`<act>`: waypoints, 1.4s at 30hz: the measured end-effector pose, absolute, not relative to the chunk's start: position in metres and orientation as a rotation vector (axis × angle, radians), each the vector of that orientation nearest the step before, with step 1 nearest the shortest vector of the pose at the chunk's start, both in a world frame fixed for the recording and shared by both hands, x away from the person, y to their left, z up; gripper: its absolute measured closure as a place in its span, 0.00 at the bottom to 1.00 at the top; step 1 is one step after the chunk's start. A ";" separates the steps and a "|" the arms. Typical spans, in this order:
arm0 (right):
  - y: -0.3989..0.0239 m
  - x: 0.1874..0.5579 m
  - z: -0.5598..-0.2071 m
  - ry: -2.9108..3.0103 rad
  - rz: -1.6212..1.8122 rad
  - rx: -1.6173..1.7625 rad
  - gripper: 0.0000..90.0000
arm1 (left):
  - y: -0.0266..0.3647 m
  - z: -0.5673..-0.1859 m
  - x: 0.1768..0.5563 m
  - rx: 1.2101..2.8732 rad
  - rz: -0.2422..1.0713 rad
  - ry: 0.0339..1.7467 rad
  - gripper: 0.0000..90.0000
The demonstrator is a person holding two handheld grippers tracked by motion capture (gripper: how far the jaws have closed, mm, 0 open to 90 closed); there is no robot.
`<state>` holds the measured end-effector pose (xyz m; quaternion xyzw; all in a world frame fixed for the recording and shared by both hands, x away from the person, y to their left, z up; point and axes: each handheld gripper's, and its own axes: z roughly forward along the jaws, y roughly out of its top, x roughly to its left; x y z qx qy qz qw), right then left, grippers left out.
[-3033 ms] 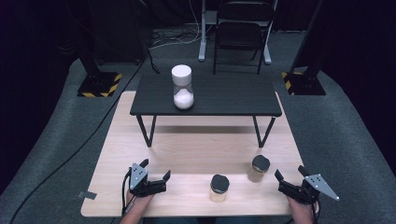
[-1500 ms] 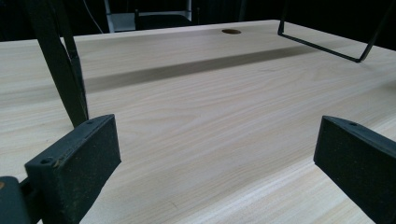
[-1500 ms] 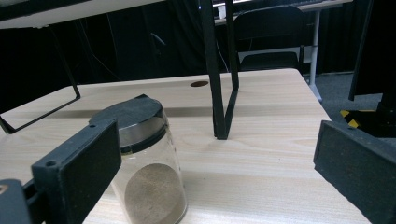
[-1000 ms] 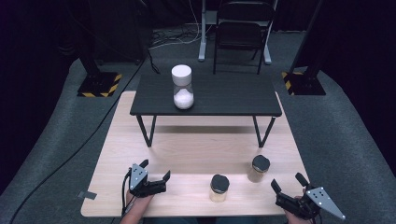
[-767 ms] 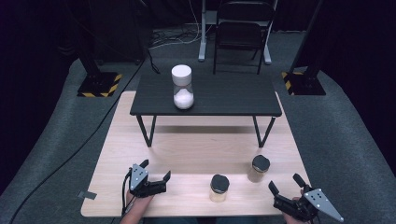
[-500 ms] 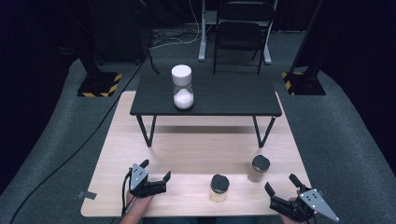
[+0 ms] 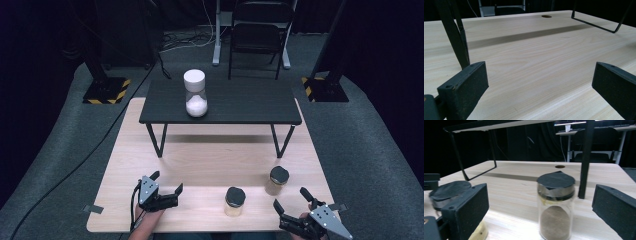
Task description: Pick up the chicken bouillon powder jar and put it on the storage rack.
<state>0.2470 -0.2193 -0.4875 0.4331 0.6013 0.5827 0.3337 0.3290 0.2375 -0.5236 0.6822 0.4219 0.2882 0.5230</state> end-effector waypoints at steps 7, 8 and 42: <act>-0.206 0.246 -0.487 1.605 1.525 1.109 0.00 | 0.237 -0.524 0.328 1.636 0.697 1.005 0.00; -0.205 0.246 -0.488 1.611 1.528 1.110 0.00 | 0.237 -0.524 0.328 1.636 0.698 1.005 0.00; -0.165 0.238 -0.491 1.728 1.619 1.037 0.00 | 0.237 -0.524 0.329 1.643 0.692 1.005 0.00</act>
